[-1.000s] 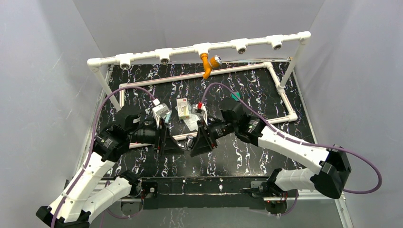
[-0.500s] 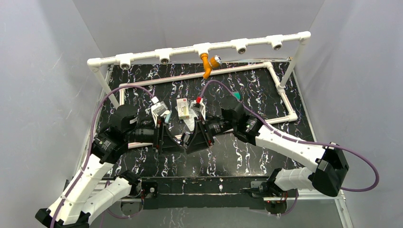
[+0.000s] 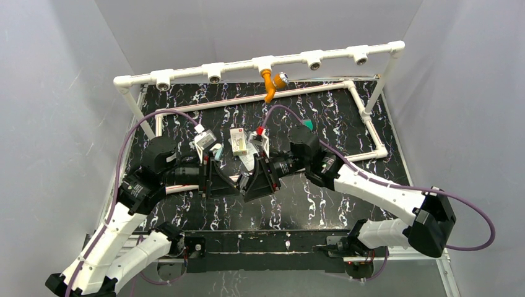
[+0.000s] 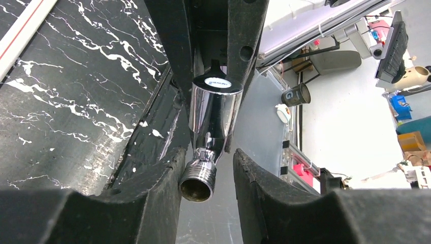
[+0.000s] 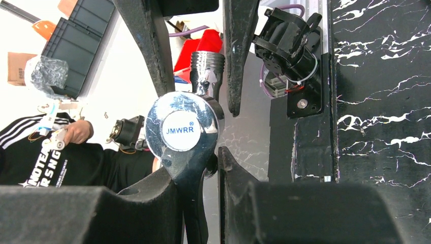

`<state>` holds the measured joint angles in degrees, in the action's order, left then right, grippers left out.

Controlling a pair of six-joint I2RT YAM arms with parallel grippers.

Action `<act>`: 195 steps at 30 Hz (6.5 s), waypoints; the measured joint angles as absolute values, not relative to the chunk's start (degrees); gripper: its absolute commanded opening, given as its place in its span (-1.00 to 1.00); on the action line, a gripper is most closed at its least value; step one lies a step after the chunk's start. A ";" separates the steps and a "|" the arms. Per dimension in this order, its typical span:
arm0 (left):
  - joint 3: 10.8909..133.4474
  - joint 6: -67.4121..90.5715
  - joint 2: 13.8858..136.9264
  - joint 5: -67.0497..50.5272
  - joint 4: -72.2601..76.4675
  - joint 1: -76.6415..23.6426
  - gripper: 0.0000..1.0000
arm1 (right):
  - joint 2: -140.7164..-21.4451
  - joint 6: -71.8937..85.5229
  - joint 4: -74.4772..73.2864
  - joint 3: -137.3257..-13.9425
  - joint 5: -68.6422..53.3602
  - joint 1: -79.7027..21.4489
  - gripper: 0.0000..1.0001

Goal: Install the water faucets

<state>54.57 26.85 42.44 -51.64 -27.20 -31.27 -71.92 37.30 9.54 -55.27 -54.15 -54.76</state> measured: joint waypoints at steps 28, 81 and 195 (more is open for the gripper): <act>53.78 28.93 41.95 -52.51 -24.80 -31.31 -1.00 | -67.94 35.79 6.72 -53.45 -52.84 -54.76 -0.75; 34.74 64.18 27.53 -29.93 5.04 -31.31 -1.00 | -62.11 57.04 49.60 -34.17 -21.47 -56.66 0.37; 111.42 -1.52 96.03 14.50 -3.64 -28.99 0.58 | -54.41 -4.82 -9.43 -53.32 28.82 -46.17 -0.97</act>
